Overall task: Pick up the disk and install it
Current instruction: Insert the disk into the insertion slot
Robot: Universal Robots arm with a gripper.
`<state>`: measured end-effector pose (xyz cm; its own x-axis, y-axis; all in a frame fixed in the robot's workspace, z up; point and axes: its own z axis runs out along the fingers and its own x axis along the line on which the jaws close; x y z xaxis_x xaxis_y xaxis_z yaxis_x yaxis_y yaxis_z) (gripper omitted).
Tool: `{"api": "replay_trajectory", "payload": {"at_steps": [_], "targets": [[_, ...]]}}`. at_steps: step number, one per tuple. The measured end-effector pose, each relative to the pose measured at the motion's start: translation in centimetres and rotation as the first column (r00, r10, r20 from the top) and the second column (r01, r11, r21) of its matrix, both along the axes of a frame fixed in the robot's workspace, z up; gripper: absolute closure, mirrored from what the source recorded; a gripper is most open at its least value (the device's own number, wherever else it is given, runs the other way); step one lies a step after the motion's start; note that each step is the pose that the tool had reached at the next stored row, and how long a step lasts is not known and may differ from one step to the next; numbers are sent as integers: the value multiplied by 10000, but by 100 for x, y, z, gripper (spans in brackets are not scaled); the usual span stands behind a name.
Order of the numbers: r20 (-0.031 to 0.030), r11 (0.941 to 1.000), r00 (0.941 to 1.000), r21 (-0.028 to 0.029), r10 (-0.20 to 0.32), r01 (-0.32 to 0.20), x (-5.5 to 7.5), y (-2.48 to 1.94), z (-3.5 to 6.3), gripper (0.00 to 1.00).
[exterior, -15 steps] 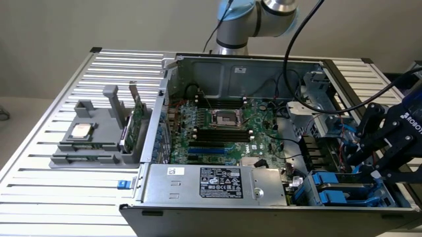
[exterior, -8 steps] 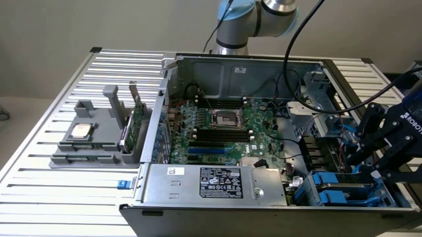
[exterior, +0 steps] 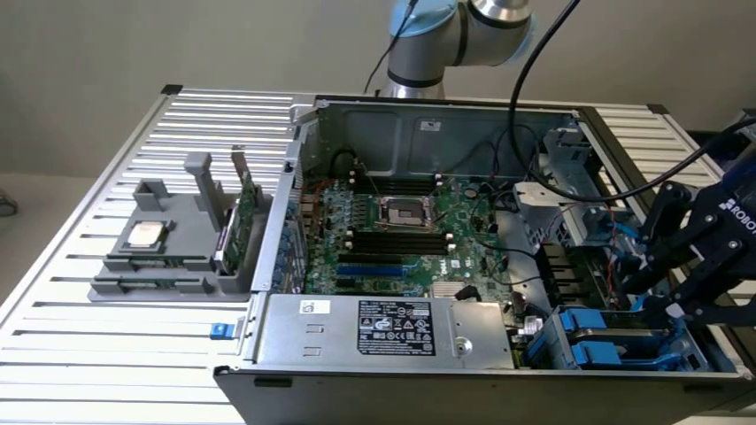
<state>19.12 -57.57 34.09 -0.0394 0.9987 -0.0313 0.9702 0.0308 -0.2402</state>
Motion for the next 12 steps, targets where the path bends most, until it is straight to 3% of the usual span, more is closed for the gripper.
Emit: {"api": "replay_trajectory", "payload": {"at_steps": [5,8,12], "targets": [[33,10000,10000,35,40,-40,-1,-21,62,63],[83,9999,10000,138,45,-46,0,-65,63,63],[176,9994,9998,331,57,-62,0,-105,62,63]]}}
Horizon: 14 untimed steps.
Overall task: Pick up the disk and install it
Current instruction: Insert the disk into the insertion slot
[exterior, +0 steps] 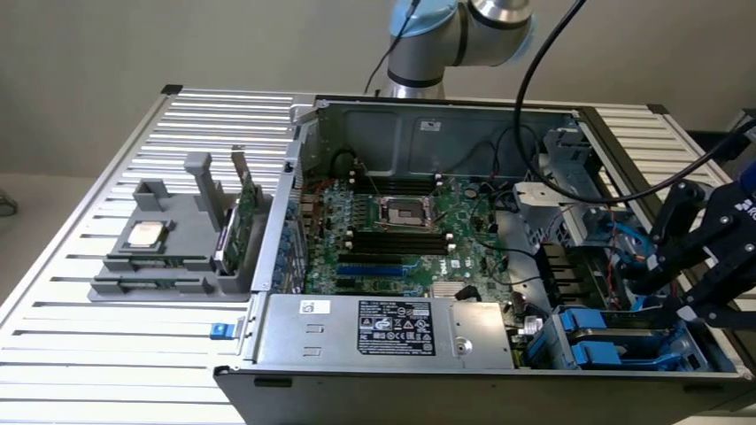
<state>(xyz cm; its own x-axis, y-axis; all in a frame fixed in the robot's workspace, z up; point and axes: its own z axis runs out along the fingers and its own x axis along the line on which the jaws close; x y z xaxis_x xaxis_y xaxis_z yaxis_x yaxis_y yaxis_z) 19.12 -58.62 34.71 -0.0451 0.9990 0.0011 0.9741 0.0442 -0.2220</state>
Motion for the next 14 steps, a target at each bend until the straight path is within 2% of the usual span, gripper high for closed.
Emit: {"api": "replay_trajectory", "payload": {"at_steps": [3,5,11,14], "targets": [[64,9999,10000,112,14,-15,0,-27,-2,63],[103,9999,9999,166,23,-24,0,-50,-3,63],[213,9996,9998,264,42,-48,1,-130,-11,63],[294,9994,9995,343,76,-86,2,-151,-25,63]]}}
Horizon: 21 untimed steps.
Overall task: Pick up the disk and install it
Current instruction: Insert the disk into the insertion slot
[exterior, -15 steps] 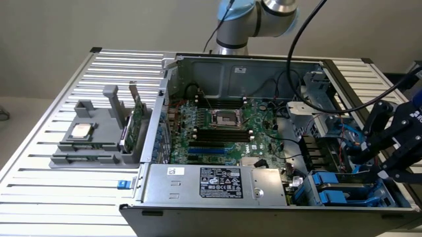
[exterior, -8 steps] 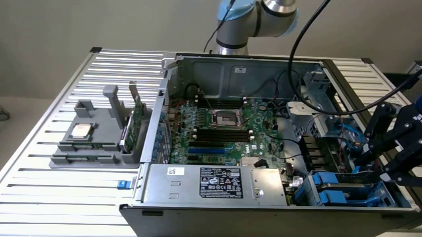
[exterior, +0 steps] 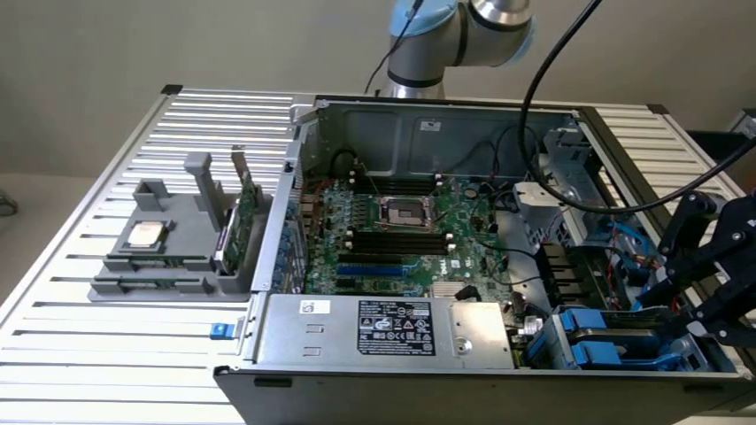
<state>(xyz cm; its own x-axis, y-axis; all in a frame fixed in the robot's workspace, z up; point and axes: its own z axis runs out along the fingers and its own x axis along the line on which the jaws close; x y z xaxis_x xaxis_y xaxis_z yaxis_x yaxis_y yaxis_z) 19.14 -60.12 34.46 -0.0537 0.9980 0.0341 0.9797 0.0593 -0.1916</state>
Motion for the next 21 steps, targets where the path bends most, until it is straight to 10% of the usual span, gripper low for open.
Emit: {"api": "replay_trajectory", "payload": {"at_steps": [6,21], "targets": [[226,9997,9997,180,136,-140,0,-17,-31,63],[276,9990,9994,385,216,-226,-6,-83,-40,83]]}}
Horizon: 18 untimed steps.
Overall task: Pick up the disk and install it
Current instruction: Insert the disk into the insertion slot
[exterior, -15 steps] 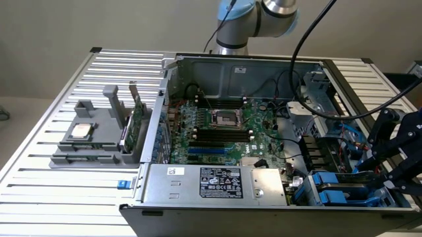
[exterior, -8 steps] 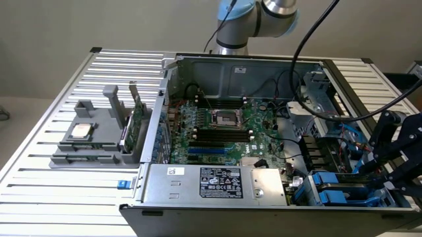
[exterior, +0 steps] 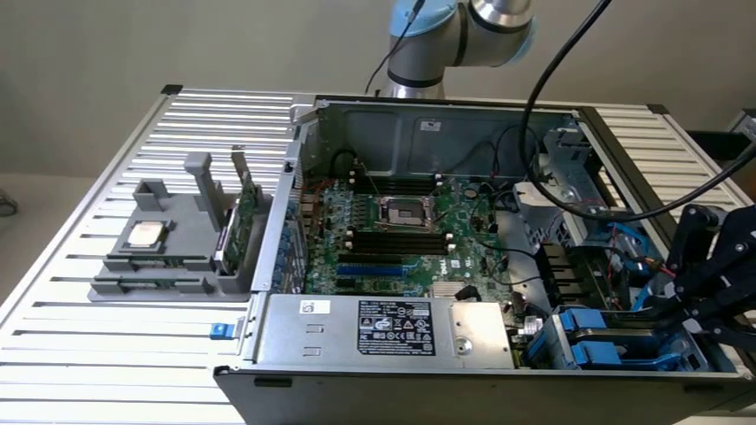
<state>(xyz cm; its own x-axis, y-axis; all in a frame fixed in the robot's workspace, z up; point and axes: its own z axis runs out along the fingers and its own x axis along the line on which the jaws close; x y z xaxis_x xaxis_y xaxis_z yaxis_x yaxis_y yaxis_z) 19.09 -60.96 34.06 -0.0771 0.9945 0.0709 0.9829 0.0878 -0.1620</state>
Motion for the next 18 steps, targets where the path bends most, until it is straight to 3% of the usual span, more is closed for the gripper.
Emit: {"api": "replay_trajectory", "payload": {"at_steps": [14,15,16,18], "targets": [[-24,9997,9997,34,-228,228,-29,2,0,83],[-73,9996,9996,32,-276,276,-28,1,1,83],[-195,9995,9993,30,-315,315,-29,1,0,83],[-554,9994,9978,17,-353,355,-29,2,1,83]]}}
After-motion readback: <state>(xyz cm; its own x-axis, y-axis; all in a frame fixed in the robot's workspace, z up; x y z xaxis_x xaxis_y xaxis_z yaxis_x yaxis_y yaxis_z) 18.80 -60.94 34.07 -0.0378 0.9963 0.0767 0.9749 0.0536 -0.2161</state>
